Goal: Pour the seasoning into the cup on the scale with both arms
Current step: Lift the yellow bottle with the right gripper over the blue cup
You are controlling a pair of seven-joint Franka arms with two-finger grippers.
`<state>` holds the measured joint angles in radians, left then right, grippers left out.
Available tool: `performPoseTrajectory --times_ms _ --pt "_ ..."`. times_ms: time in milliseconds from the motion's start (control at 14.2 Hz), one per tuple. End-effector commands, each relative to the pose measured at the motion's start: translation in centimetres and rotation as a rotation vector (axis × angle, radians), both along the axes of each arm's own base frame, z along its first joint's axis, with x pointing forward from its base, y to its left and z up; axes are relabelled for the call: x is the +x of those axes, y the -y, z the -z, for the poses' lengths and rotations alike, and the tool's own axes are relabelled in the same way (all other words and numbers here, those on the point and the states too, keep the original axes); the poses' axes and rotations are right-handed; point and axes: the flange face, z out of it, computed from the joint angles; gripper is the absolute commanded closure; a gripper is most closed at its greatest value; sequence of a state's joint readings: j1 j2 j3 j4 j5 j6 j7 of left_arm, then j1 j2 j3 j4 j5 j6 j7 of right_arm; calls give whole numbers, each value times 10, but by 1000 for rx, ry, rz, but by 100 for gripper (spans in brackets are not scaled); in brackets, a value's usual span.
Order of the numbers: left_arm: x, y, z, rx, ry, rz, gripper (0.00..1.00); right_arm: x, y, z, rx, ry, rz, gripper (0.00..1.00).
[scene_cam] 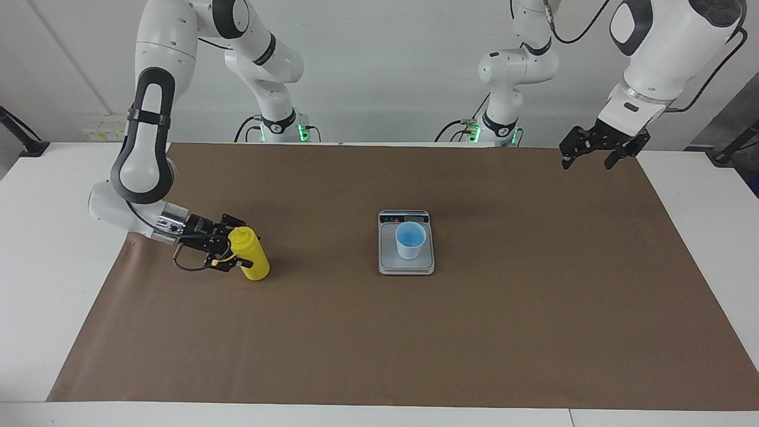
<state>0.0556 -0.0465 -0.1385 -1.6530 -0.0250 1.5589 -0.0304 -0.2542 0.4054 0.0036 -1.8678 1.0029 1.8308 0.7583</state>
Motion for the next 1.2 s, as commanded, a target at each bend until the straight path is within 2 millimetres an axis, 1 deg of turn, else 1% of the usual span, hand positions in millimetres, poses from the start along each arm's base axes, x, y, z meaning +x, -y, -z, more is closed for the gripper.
performPoseTrajectory --times_ms 0,71,141,282,353,423,494,564,776,847,917,1058,1129 --pt "-8 -5 -1 -10 15 2 0 0 -2 -6 8 20 25 82" --pt "-8 -8 -1 -11 15 -5 0 0 -5 -16 -3 32 21 82" --pt "-8 -8 -1 -11 15 -8 0 1 -12 -28 -17 44 10 83" --pt "-8 -7 -1 -9 15 -9 0 6 -40 -62 -61 73 6 83" --pt "-8 -7 -1 -9 15 -9 0 7 -56 -75 -88 43 17 83" --pt "-8 -7 -1 -11 15 -6 0 9 -84 -88 -129 29 12 83" --pt "-8 -6 -2 -11 18 -9 0 11 -107 -96 -171 33 16 83" --pt "-8 -7 -2 -9 18 -8 0 12 -129 -100 -207 26 31 83" --pt "-8 -8 -1 -9 12 -12 0 15 -182 -109 -310 15 73 83" --pt "-9 -7 -2 -9 9 -11 0 15 -204 -112 -359 29 86 83" --pt "-9 -8 -1 -10 7 -12 0 13 -232 -113 -406 41 99 83" --pt "-9 -8 -2 -9 12 -12 0 7 -281 -119 -482 67 144 82" --pt "-8 -8 -1 -9 10 -12 0 4 -299 -117 -513 68 170 82"
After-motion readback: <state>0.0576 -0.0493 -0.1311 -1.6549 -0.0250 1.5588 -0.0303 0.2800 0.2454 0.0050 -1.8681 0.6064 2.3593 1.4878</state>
